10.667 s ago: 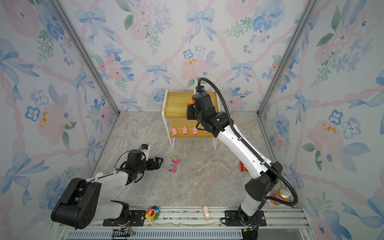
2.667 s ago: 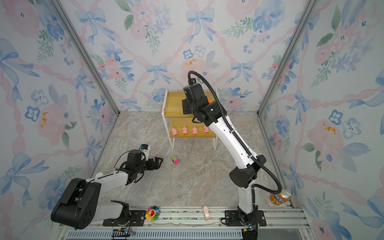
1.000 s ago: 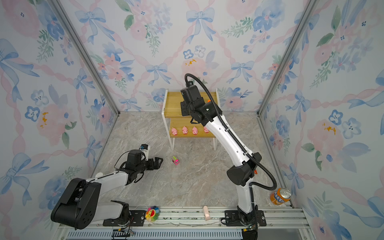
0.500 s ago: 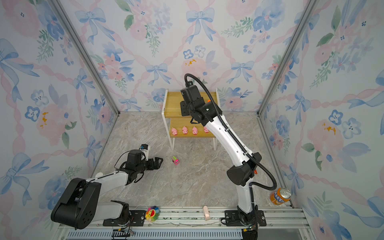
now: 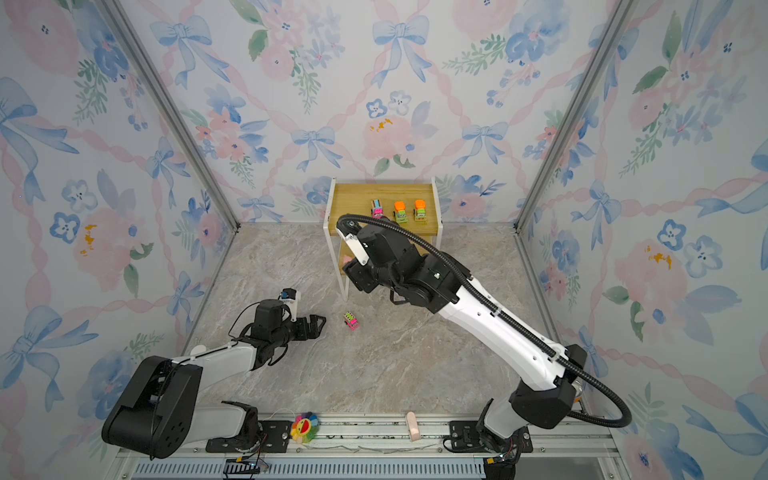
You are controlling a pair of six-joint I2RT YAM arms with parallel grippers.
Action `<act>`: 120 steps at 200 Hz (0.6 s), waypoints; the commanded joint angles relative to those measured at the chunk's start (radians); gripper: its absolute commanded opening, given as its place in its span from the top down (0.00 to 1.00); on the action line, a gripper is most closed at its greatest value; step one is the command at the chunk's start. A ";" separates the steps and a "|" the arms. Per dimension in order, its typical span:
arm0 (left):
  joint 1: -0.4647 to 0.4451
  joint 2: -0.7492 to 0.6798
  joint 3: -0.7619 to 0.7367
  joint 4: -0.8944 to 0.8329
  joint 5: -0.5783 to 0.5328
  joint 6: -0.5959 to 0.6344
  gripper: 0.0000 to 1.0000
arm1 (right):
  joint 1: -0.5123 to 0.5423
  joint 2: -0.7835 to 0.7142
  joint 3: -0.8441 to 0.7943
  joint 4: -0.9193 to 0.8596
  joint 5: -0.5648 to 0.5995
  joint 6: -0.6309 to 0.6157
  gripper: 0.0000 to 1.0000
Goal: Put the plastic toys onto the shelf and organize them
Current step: 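Withdraw the right gripper from the shelf to the pink truck with green top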
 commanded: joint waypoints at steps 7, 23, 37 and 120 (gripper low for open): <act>-0.007 0.020 0.003 0.009 0.014 0.016 0.02 | 0.022 -0.077 -0.267 0.092 -0.182 -0.075 0.29; -0.008 0.022 0.003 0.009 0.015 0.016 0.02 | 0.033 -0.097 -0.406 0.176 -0.211 -0.032 0.29; -0.008 0.020 0.003 0.009 0.014 0.015 0.02 | 0.041 -0.091 -0.518 0.270 -0.209 0.003 0.29; -0.008 0.007 -0.007 0.009 0.004 0.012 0.02 | 0.052 0.148 -0.755 0.774 -0.105 0.053 0.29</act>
